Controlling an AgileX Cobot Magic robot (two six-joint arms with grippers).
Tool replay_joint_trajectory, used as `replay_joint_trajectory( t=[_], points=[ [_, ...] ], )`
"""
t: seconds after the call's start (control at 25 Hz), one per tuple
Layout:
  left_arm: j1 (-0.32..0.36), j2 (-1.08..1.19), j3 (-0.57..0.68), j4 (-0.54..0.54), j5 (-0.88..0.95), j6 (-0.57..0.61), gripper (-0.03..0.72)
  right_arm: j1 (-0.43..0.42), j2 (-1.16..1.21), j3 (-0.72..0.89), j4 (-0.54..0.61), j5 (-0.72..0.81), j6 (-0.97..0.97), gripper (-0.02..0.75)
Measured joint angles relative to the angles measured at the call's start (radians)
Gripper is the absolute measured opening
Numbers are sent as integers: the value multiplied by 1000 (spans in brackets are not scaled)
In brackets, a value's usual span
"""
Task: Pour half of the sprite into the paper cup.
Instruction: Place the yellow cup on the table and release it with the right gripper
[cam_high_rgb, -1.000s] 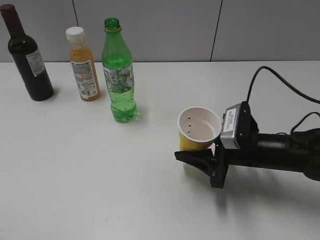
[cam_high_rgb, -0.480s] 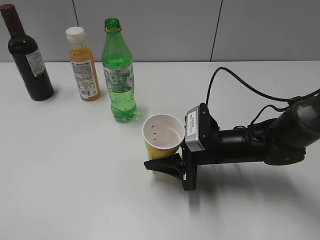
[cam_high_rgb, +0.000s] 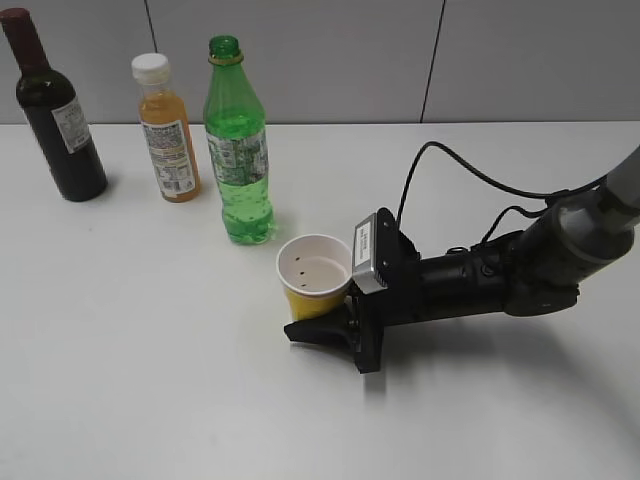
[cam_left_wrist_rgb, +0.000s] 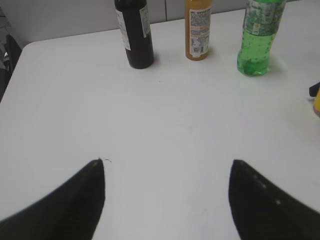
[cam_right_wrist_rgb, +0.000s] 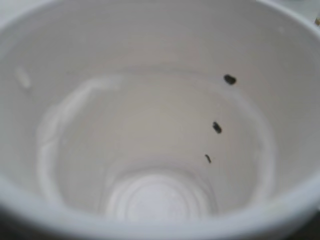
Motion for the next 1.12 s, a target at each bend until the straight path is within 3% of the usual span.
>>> replay_joint_trajectory(
  t=[0.28, 0.52, 0.76, 1.12],
  points=[
    [0, 0, 0, 0, 0, 0, 587, 0, 4, -1, -3, 40, 14, 445],
    [0, 0, 0, 0, 0, 0, 587, 1, 4, -1, 14, 47, 17, 643],
    [0, 0, 0, 0, 0, 0, 587, -3, -6, 12, 17, 55, 18, 658],
    [0, 0, 0, 0, 0, 0, 587, -82, -65, 105, -13, 64, 18, 659]
  ],
)
